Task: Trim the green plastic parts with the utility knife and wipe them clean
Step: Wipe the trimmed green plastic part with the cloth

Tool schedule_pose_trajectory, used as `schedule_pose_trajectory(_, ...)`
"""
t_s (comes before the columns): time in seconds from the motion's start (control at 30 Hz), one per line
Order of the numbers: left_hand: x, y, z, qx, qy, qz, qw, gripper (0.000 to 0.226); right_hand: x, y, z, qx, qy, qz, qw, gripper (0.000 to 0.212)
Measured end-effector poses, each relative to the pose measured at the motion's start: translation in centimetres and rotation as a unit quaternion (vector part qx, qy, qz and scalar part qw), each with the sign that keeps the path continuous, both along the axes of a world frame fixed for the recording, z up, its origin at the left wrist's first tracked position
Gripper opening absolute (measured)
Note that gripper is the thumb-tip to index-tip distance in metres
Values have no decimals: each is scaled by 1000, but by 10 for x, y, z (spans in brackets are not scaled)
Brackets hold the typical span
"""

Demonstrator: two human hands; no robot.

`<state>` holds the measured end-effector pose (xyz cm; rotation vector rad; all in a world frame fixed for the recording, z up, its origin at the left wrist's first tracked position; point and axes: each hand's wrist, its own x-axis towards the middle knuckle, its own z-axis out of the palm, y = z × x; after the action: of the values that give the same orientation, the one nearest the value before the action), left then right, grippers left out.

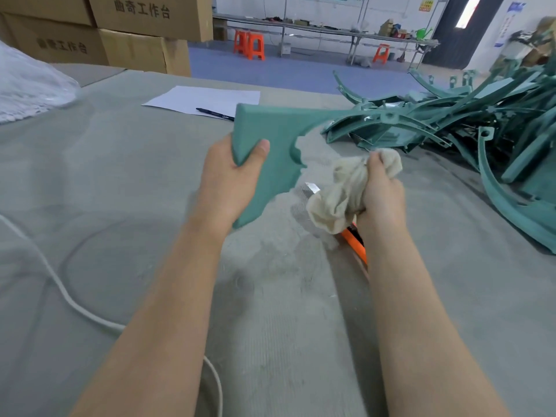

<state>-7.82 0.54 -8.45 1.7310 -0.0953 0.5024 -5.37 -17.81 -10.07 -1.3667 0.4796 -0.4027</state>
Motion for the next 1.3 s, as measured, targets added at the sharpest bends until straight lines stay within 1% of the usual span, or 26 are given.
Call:
schedule_pose_trajectory(0.07,-1,-2,-2,2,10,-4,1000,7,-5,13,8,-63,-102,-54,991,15)
schedule_pose_trajectory(0.1,-3,-3,-2,1,14,-16,1000,7,-10,19,13,-85,-165,-84,979,11)
schedule_pose_trajectory(0.13,-3,-5,-2,-1,18,-28,999,8,-13,24,17,-102,-223,-100,964,16)
schedule_pose_trajectory(0.17,-4,-6,-1,-1,23,-42,999,9,-16,30,19,-116,-270,-89,952,28)
schedule_pose_trajectory(0.2,-3,-8,-1,8,23,-54,998,9,-21,38,20,-123,-305,-44,943,42)
schedule_pose_trajectory(0.23,-4,-10,-1,24,18,-64,997,9,-27,50,19,-126,-327,27,936,51)
schedule_pose_trajectory(0.27,-4,-11,-2,39,7,-75,996,8,-31,63,17,-135,-346,111,922,55)
schedule_pose_trajectory(0.3,-4,-12,-3,50,-4,-88,995,6,-34,76,14,-173,-356,175,901,53)
schedule_pose_trajectory(0.37,-8,-15,-4,75,-27,-102,992,17,-38,95,9,-289,-343,228,864,44)
schedule_pose_trajectory(0.4,-10,-16,-4,65,-39,-115,990,22,-38,97,8,-315,-326,230,861,42)
schedule_pose_trajectory(0.43,-13,-17,-1,30,-49,-136,989,27,-38,95,8,-335,-311,216,863,41)
schedule_pose_trajectory(0.47,-15,-19,1,3,-58,-153,987,33,-36,91,6,-358,-302,185,864,41)
schedule_pose_trajectory(0.5,-16,-19,3,1,-62,-160,985,37,-36,87,4,-382,-301,157,859,42)
schedule_pose_trajectory(0.53,-16,-20,4,32,-60,-149,986,37,-37,86,3,-395,-307,140,854,43)
schedule_pose_trajectory(0.6,-14,-18,5,92,-49,-125,987,24,-35,86,5,-400,-324,137,847,45)
schedule_pose_trajectory(0.67,-14,-14,6,114,-31,-107,987,12,-27,79,8,-388,-305,129,860,47)
schedule_pose_trajectory(0.77,-15,-15,6,167,-31,-102,980,20,-10,52,6,-381,-200,55,901,49)
schedule_pose_trajectory(0.83,-17,-19,5,189,-18,-113,975,24,-1,35,-3,-400,-107,4,910,44)
schedule_pose_trajectory(0.9,-20,-24,4,209,-11,-122,970,24,4,22,-7,-386,-14,-20,922,42)
schedule_pose_trajectory(0.97,-20,-27,4,222,-9,-122,967,25,4,17,-5,-368,26,-32,929,42)
schedule_pose_trajectory(1.0,-20,-28,4,223,-10,-122,967,28,1,19,-4,-365,15,-32,930,41)
schedule_pose_trajectory(1.03,-20,-27,5,224,-12,-120,967,32,-3,25,-1,-363,-23,-28,931,39)
schedule_pose_trajectory(1.1,-19,-24,9,216,-17,-119,969,37,-18,50,6,-348,-148,10,926,38)
schedule_pose_trajectory(1.17,-18,-18,11,192,-27,-120,974,35,-31,75,14,-332,-250,55,908,41)
schedule_pose_trajectory(1.23,-18,-14,12,184,-28,-115,976,27,-34,81,18,-343,-289,80,890,43)
schedule_pose_trajectory(1.3,-17,-14,11,193,-24,-118,974,24,-28,70,13,-377,-273,87,881,45)
